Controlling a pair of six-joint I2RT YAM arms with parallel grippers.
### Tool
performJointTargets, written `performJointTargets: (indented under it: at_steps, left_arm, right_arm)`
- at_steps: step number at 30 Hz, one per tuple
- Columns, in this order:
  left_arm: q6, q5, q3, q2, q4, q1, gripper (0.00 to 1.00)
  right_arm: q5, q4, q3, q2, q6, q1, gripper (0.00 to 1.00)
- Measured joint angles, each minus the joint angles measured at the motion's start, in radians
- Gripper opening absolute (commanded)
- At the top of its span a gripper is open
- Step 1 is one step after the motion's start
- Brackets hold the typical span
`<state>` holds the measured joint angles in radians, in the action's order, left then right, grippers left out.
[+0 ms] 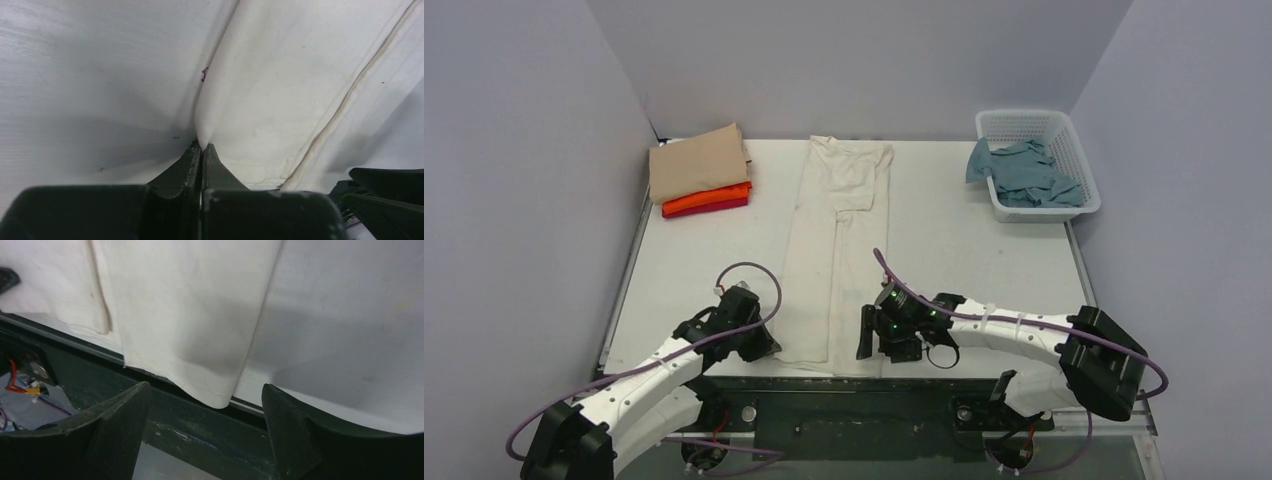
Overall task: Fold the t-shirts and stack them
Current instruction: Grab the bottom of the folded rectangular tshirt with both arms
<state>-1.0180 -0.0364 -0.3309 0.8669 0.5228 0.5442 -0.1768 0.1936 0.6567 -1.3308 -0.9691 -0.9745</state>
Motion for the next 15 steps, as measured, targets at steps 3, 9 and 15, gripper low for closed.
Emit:
performJointTargets:
  at_steps: [3, 9, 15]
  left_arm:
    - [-0.016, -0.016, 0.019, -0.04, 0.011, 0.0, 0.05]
    - [-0.037, -0.029, 0.037, -0.079, 0.021, 0.0, 0.0]
    - [-0.047, -0.047, 0.042, -0.086, 0.02, 0.0, 0.0]
  right_arm:
    - [-0.021, -0.005, -0.046, -0.002, -0.039, -0.048, 0.67]
    - [-0.035, -0.02, -0.046, -0.039, -0.063, -0.083, 0.54]
    - [-0.04, -0.053, -0.032, -0.077, -0.065, -0.087, 0.38]
